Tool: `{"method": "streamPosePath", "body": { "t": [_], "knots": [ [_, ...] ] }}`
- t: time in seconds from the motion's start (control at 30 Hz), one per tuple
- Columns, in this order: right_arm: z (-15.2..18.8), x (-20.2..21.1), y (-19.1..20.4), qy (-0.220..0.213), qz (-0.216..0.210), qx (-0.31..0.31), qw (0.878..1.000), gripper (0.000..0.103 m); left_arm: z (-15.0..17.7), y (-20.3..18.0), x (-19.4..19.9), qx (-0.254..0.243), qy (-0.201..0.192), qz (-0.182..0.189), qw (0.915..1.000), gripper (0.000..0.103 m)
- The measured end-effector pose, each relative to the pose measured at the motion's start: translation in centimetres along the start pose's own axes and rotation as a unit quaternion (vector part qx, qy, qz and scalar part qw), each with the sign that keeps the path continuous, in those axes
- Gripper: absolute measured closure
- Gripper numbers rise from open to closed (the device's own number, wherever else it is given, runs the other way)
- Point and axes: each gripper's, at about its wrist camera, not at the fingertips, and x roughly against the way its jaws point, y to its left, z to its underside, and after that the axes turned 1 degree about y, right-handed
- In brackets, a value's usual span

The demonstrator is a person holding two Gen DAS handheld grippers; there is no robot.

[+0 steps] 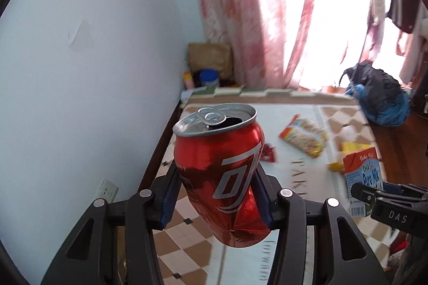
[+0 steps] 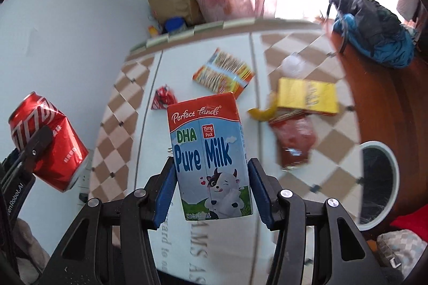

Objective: Collect trash
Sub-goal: 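Carry the can and carton over the bin and open both grippers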

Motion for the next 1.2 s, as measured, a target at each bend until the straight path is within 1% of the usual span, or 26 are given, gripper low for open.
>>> {"method": "streamPosePath", "body": {
  "t": [0.17, 0.23, 0.27, 0.33, 0.4, 0.5, 0.53, 0.63, 0.73, 0.77, 0.87, 0.9, 0.97, 1.03, 1.07, 1.13, 1.2],
  "knots": [
    [1.5, 7.0, -4.2, -0.046, -0.001, -0.015, 0.999, 0.048, -0.3, -4.1, 5.0, -0.026, -0.034, 0.033, 0.9985, 0.057],
    [2.3, 9.5, -6.5, -0.062, 0.001, -0.028, 0.998, 0.048, -0.3, -6.2, 6.8, -0.039, -0.045, 0.051, 0.9969, 0.057],
    [2.7, 10.7, -7.8, -0.069, 0.004, -0.034, 0.997, 0.048, -0.3, -7.9, 7.6, -0.050, -0.049, 0.064, 0.9955, 0.057],
    [3.7, 12.8, -10.7, -0.079, 0.011, -0.051, 0.996, 0.048, -0.2, -10.2, 8.6, -0.064, -0.053, 0.081, 0.9932, 0.057],
    [4.4, 14.3, -13.2, -0.085, 0.019, -0.065, 0.994, 0.048, -0.2, -13.4, 9.3, -0.084, -0.053, 0.104, 0.9895, 0.057],
    [5.9, 16.4, -18.2, -0.090, 0.036, -0.096, 0.991, 0.048, -0.1, -18.5, 9.8, -0.114, -0.049, 0.136, 0.9829, 0.057],
    [6.6, 17.1, -20.2, -0.093, 0.046, -0.108, 0.989, 0.048, 0.1, -20.6, 9.8, -0.125, -0.045, 0.150, 0.9797, 0.057],
    [8.4, 18.1, -25.8, -0.089, 0.067, -0.147, 0.983, 0.048, 0.3, -25.2, 9.8, -0.147, -0.027, 0.183, 0.9717, 0.057],
    [10.1, 17.5, -31.2, -0.071, 0.079, -0.187, 0.977, 0.048, 1.1, -30.6, 8.7, -0.167, 0.007, 0.219, 0.9613, 0.057],
    [10.7, 16.9, -33.0, -0.062, 0.079, -0.203, 0.974, 0.048, 1.5, -32.7, 7.6, -0.166, 0.036, 0.239, 0.9561, 0.057],
    [12.5, 15.0, -37.9, -0.031, 0.075, -0.242, 0.967, 0.048, 2.6, -37.6, 4.4, -0.171, 0.102, 0.264, 0.9436, 0.057],
    [13.0, 13.7, -39.6, -0.018, 0.068, -0.255, 0.964, 0.048, 3.0, -38.9, 3.2, -0.173, 0.122, 0.270, 0.9394, 0.057],
    [13.7, 11.3, -42.1, 0.003, 0.062, -0.278, 0.958, 0.048, 4.1, -41.5, 0.5, -0.179, 0.163, 0.271, 0.9318, 0.057],
    [14.1, 8.8, -43.9, 0.022, 0.048, -0.294, 0.954, 0.048, 5.4, -43.7, -2.5, -0.180, 0.207, 0.275, 0.9213, 0.057],
    [14.1, 7.3, -44.8, 0.034, 0.047, -0.302, 0.952, 0.048, 5.9, -44.8, -4.4, -0.180, 0.233, 0.269, 0.9170, 0.057],
    [14.6, 5.0, -46.3, 0.051, 0.040, -0.312, 0.948, 0.048, 6.7, -46.5, -6.4, -0.182, 0.262, 0.271, 0.9081, 0.057],
    [14.3, 2.5, -47.2, 0.068, 0.039, -0.316, 0.945, 0.048, 7.4, -48.3, -8.7, -0.189, 0.294, 0.265, 0.8988, 0.056]
  ]
}}
